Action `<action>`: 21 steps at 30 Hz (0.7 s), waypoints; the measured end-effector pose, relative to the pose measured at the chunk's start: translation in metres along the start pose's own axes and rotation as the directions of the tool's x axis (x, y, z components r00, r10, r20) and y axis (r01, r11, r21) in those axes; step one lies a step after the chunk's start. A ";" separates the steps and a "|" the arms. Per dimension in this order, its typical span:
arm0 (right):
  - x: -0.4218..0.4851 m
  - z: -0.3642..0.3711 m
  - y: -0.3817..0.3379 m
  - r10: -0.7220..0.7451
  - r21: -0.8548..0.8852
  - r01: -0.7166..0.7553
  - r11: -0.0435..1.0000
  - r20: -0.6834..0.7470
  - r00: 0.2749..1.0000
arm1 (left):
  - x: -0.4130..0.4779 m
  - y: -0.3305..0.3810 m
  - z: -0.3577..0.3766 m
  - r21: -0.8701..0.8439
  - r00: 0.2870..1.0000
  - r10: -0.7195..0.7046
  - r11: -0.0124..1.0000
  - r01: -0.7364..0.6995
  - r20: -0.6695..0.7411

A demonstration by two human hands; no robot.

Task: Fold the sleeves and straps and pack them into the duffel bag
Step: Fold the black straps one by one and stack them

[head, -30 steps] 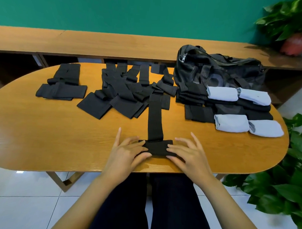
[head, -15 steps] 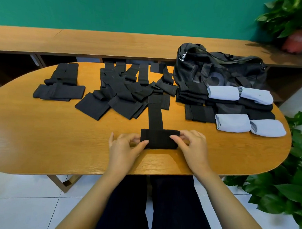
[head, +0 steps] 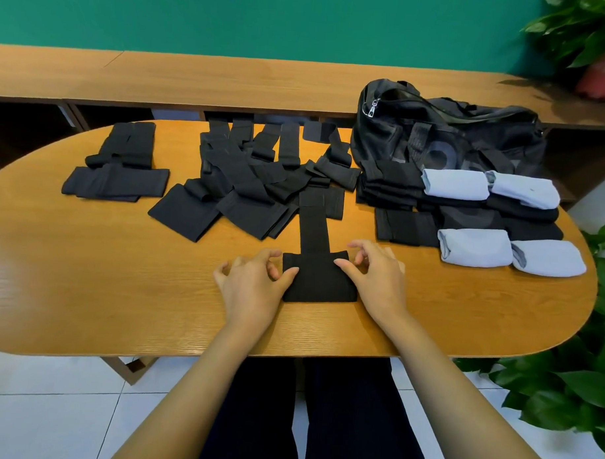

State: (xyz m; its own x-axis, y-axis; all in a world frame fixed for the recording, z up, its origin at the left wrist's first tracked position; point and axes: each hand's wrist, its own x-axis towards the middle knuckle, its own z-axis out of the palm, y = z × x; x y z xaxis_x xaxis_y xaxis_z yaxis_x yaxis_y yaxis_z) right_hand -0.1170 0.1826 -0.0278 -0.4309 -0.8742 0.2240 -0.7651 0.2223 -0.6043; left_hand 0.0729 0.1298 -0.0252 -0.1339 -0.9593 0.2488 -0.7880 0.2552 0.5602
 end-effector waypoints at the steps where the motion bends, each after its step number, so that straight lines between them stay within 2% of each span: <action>1: -0.001 -0.001 0.000 -0.013 -0.025 0.012 1.000 -0.010 1.000 | 0.000 -0.001 -0.001 -0.003 0.999 0.043 0.999 -0.043 -0.013; 3: -0.003 -0.005 0.001 -0.105 -0.083 0.104 0.991 -0.007 0.994 | 0.001 -0.004 -0.003 -0.011 0.981 0.192 0.981 -0.191 0.026; 4: -0.005 -0.008 0.002 -0.177 -0.112 0.181 0.977 0.039 0.983 | 0.002 -0.007 -0.005 -0.004 0.954 0.284 0.959 -0.285 0.097; 6: -0.010 -0.013 0.007 -0.324 -0.187 0.361 0.914 0.200 0.925 | 0.004 -0.014 -0.007 0.020 0.856 0.447 0.884 -0.468 0.260; 8: -0.013 -0.012 0.014 -0.393 -0.248 0.490 0.836 0.352 0.849 | 0.007 -0.020 -0.005 0.029 0.769 0.517 0.823 -0.567 0.375; 10: -0.015 -0.009 0.019 -0.374 -0.273 0.514 0.813 0.432 0.821 | 0.007 -0.024 -0.001 0.026 0.741 0.513 0.815 -0.579 0.433; 14: -0.016 -0.008 0.017 -0.338 -0.276 0.488 0.828 0.450 0.827 | 0.006 -0.024 0.001 0.044 0.752 0.484 0.828 -0.559 0.448; 18: -0.017 -0.010 0.016 -0.324 -0.277 0.476 0.835 0.451 0.831 | 0.003 -0.022 0.000 0.078 0.753 0.492 0.813 -0.576 0.438; 21: -0.018 -0.011 0.016 -0.330 -0.263 0.477 0.838 0.452 0.829 | 0.001 -0.022 0.000 0.067 0.762 0.524 0.806 -0.588 0.381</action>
State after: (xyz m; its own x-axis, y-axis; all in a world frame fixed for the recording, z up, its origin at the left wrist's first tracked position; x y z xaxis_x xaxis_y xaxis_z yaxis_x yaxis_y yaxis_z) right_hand -0.1264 0.2062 -0.0332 0.1115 -0.9930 0.0392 -0.9731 -0.1171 -0.1985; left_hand 0.0904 0.1234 -0.0370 -0.7440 -0.6428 0.1824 -0.5964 0.7620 0.2523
